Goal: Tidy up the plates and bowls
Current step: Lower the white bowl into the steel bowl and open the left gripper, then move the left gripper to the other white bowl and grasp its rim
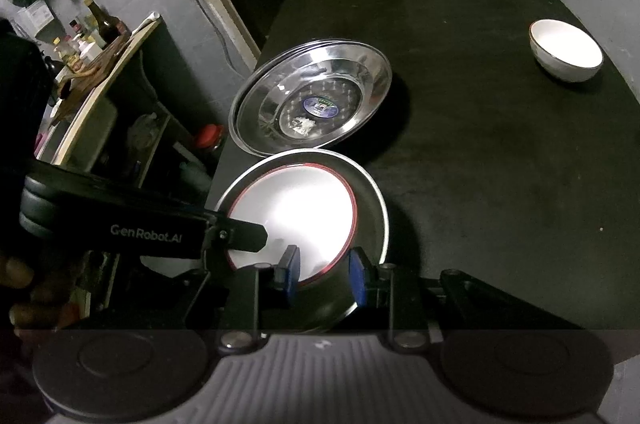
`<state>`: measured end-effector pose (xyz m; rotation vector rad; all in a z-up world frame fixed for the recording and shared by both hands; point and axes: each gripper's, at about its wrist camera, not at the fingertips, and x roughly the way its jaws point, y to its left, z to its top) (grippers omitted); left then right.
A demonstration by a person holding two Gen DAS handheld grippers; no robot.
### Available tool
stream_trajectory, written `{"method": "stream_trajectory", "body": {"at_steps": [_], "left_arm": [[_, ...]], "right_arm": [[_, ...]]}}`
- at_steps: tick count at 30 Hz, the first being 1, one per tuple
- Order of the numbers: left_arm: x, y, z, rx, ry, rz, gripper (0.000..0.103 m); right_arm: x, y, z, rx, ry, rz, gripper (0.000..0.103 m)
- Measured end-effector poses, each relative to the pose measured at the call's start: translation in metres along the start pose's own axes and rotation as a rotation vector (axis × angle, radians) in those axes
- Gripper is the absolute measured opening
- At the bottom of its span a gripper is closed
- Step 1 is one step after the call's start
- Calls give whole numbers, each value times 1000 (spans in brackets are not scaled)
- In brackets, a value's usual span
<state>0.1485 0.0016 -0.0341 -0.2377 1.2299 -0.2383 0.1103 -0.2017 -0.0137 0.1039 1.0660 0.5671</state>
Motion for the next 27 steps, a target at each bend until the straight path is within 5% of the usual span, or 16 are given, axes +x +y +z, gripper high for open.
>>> {"method": "stream_trajectory", "body": {"at_steps": [18, 22, 25, 27], "left_arm": [[-20, -2, 4, -34, -55, 5, 36], [-29, -6, 9, -35, -101, 2, 60], [-32, -12, 16, -22, -133, -3, 78], [-32, -16, 22, -12, -143, -5, 86]], "right_arm": [[-19, -13, 2, 9, -65, 31, 32], [-29, -23, 5, 33, -109, 25, 44], [-36, -34, 8, 63, -136, 10, 70], [-39, -43, 11, 83, -155, -5, 77]]}}
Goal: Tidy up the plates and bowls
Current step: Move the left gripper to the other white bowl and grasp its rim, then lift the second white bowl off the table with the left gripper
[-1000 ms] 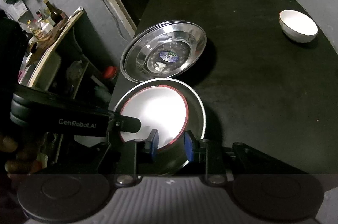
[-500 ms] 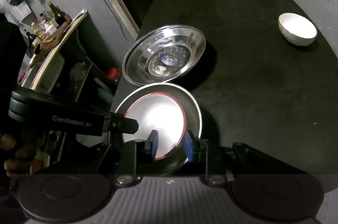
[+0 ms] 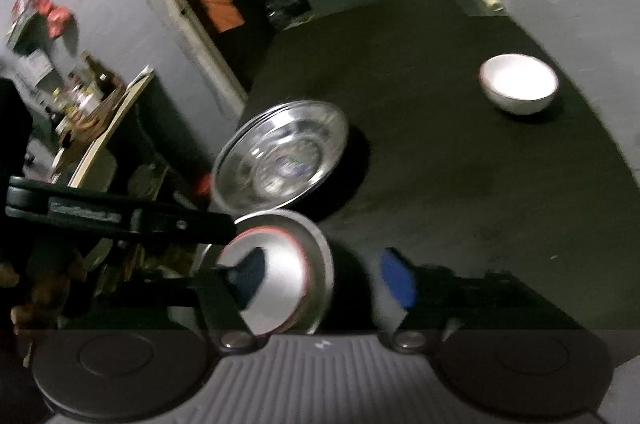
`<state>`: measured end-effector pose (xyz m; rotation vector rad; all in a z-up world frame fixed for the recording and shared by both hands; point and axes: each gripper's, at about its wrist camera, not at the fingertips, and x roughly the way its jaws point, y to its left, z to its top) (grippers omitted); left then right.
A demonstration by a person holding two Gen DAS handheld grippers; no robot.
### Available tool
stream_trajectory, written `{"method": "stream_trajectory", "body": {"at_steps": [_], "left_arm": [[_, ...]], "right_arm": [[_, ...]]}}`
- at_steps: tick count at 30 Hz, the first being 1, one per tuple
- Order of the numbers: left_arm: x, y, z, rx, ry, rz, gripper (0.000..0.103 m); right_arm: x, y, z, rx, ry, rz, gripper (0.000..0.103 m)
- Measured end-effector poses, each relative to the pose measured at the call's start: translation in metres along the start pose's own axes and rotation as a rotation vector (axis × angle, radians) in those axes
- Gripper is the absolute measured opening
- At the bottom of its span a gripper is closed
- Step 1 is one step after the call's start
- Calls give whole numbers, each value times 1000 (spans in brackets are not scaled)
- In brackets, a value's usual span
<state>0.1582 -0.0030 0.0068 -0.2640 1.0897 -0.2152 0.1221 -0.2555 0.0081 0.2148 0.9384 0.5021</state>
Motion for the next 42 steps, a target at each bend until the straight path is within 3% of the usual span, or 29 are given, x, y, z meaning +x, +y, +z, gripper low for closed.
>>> {"method": "stream_trajectory", "body": {"at_steps": [4, 7, 15, 20, 30, 38, 42], "left_arm": [[10, -11, 16, 17, -8, -2, 101], [19, -20, 29, 23, -22, -12, 102], [54, -55, 61, 80, -79, -13, 102], [82, -79, 89, 128, -84, -4, 102], [148, -116, 150, 219, -132, 24, 102], [195, -134, 179, 315, -84, 33, 102], [208, -132, 183, 311, -38, 9, 95]], "right_arm": [[-5, -22, 7, 44, -45, -41, 93], [-8, -41, 13, 81, -81, -87, 103], [-6, -91, 34, 145, -130, -203, 103], [3, -108, 43, 96, -131, -268, 103], [36, -132, 71, 118, -176, -335, 103], [64, -151, 90, 170, -210, -364, 103], [75, -158, 97, 176, -200, -373, 97]]}}
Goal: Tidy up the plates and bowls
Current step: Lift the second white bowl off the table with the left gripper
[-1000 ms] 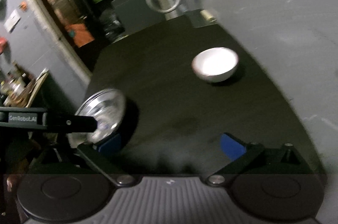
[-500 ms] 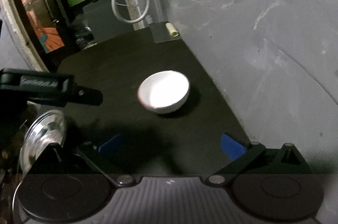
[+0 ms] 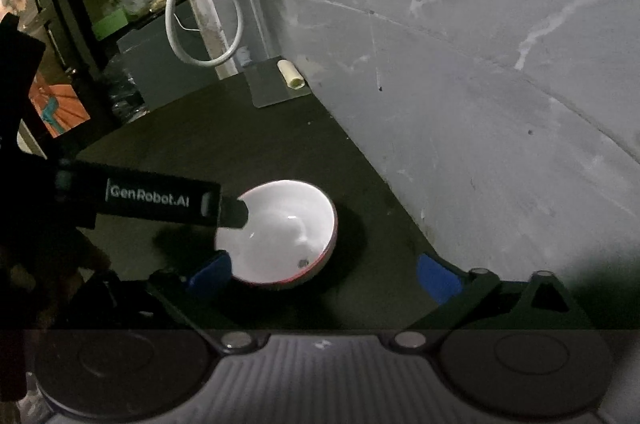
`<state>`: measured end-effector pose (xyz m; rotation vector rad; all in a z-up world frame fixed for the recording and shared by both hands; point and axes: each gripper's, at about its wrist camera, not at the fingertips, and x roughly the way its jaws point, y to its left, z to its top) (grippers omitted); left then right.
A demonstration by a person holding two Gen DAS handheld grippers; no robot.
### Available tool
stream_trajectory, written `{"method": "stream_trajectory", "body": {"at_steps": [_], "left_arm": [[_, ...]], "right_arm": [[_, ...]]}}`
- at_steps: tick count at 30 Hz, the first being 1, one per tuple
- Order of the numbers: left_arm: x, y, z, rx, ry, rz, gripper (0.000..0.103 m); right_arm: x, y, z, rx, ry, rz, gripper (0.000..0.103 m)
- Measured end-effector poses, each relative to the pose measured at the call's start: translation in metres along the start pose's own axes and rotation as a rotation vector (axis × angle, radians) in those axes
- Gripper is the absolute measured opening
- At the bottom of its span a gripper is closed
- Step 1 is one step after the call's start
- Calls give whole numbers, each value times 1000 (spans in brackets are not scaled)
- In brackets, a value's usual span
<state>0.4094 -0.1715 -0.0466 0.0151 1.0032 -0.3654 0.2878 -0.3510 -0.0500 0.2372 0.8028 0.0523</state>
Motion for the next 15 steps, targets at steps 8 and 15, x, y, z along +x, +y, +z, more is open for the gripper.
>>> {"method": "stream_trajectory", "body": {"at_steps": [8, 15], "left_arm": [[16, -2, 0, -14, 42, -71, 79], [20, -4, 2, -40, 62, -121, 46]], "right_arm": [[14, -1, 4, 1, 34, 5, 87], [18, 0, 4, -8, 53, 17, 79]]}}
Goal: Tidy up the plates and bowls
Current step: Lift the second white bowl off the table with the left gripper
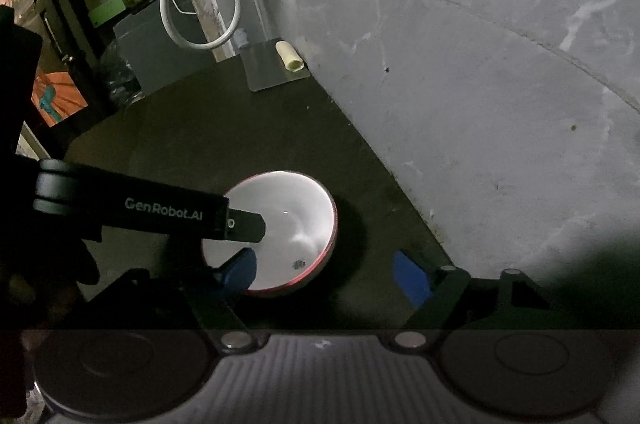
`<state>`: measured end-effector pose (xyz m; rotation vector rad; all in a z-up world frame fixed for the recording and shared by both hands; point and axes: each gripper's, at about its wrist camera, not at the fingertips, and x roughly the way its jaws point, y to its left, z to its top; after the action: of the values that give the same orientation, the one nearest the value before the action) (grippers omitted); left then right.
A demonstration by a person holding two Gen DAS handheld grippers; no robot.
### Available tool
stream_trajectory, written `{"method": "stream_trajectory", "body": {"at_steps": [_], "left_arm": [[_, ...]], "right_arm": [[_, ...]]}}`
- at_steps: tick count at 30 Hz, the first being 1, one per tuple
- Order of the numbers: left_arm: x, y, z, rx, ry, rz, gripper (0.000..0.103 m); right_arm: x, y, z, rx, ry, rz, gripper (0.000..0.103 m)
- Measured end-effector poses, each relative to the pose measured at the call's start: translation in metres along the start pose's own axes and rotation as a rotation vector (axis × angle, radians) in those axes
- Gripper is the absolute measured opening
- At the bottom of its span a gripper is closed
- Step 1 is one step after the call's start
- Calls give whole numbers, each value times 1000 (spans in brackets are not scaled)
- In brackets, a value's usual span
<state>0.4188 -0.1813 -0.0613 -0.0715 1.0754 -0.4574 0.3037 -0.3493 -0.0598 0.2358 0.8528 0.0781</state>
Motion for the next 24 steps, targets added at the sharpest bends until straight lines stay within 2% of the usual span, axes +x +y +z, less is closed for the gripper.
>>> {"method": "stream_trajectory", "body": {"at_steps": [4, 8, 9, 10, 12, 17, 24], "left_arm": [[0, 4, 1, -44, 4, -39, 32], [0, 4, 1, -50, 4, -45, 22], [0, 4, 1, -53, 4, -46, 17], [0, 4, 1, -57, 3, -52, 14], [0, 4, 0, -63, 3, -53, 13], [-3, 2, -4, -62, 0, -42, 12], [-20, 1, -10, -74, -26, -36, 12]], "right_arm": [[2, 2, -1, 0, 9, 15, 67], [5, 1, 1, 9, 15, 31, 54], [6, 0, 1, 16, 20, 39, 52], [8, -2, 1, 26, 25, 48, 46], [8, -4, 2, 44, 31, 73, 37], [4, -3, -1, 55, 36, 74, 30], [-9, 2, -4, 48, 11, 93, 29]]}}
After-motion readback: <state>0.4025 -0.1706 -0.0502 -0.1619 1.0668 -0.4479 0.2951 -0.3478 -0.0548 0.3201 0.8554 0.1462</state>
